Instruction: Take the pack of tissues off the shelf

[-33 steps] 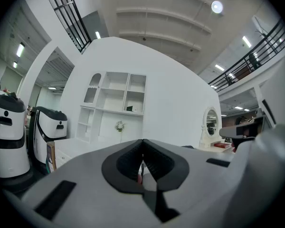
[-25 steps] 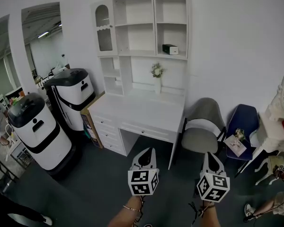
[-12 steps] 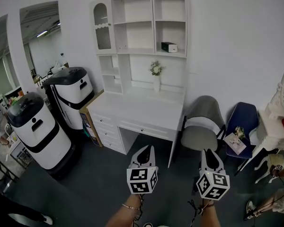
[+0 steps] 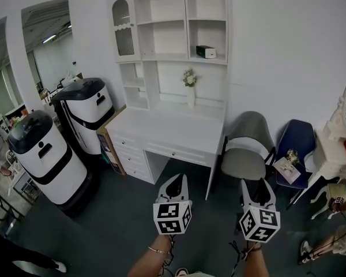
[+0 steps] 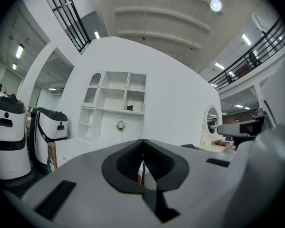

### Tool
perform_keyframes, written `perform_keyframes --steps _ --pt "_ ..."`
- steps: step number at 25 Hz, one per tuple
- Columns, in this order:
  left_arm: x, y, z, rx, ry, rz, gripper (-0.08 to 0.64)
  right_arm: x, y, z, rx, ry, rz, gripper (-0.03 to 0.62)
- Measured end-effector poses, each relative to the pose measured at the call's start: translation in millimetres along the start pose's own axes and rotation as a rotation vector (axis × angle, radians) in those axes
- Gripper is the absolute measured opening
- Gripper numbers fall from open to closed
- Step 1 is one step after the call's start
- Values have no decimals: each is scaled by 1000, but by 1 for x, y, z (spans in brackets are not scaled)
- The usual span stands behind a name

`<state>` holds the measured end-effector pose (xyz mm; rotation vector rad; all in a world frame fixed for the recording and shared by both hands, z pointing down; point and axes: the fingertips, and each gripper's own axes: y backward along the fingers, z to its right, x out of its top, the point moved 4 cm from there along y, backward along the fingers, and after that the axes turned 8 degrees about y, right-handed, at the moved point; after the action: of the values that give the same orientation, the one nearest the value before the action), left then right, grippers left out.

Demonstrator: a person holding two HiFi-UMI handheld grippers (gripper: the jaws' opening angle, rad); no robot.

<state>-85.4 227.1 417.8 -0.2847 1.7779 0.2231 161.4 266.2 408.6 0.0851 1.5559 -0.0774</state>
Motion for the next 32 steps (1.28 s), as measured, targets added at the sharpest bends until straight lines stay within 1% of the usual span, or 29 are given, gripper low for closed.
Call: perform_keyframes --steps 2,6,13,16,20,26,32 --pt "-1 0 -2 0 0 -2 17 -2 -1 -2 3 -1 -3 304" --pt "1 -4 -9 -6 -1 -2 17 -3 -6 -7 2 -2 -3 333" --pt "5 -14 -25 -33 -24 -5 17 -7 -17 -15 -31 -8 -2 333" --pt "7 -18 -34 -34 -19 -7 17 -10 -20 -17 -42 -15 -5 333" --pt "-1 -27 -40 -39 -14 -30 17 -19 -28 -15 -55 -29 -24 333" --pt "-8 -60 -51 -28 -9 -45 17 -22 -62 -7 -56 -36 -24 333" --pt "-1 -108 -59 -9 -21 -32 17 -17 -114 11 -43 -41 -10 339"
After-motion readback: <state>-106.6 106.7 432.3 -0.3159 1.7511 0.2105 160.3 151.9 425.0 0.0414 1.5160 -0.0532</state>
